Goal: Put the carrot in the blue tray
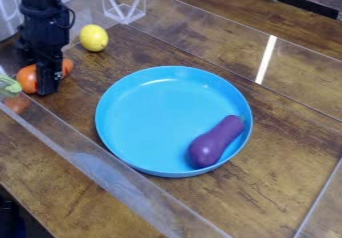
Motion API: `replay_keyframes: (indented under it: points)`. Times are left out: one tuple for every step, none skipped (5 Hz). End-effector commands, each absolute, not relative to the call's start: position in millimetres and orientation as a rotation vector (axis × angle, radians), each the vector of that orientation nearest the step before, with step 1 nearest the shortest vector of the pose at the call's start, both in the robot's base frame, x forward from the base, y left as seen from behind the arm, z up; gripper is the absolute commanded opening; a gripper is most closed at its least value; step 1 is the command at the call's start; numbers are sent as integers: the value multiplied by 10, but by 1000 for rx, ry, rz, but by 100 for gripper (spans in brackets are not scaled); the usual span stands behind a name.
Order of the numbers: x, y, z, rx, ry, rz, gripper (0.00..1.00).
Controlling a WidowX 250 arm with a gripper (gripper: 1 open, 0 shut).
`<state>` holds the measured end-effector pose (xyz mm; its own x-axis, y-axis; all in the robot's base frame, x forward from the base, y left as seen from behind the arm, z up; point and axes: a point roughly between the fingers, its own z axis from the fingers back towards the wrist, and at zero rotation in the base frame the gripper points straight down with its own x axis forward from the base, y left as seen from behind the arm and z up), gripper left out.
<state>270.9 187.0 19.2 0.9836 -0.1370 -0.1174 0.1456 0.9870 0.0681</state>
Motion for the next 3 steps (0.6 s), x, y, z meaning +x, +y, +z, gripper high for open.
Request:
replay_keyframes:
  points:
    - [2682,1937,230,77,101,-107,0]
    - [2682,1936,222,73,101,-97,0]
    - [2681,1919,218,70,101,-87,0]
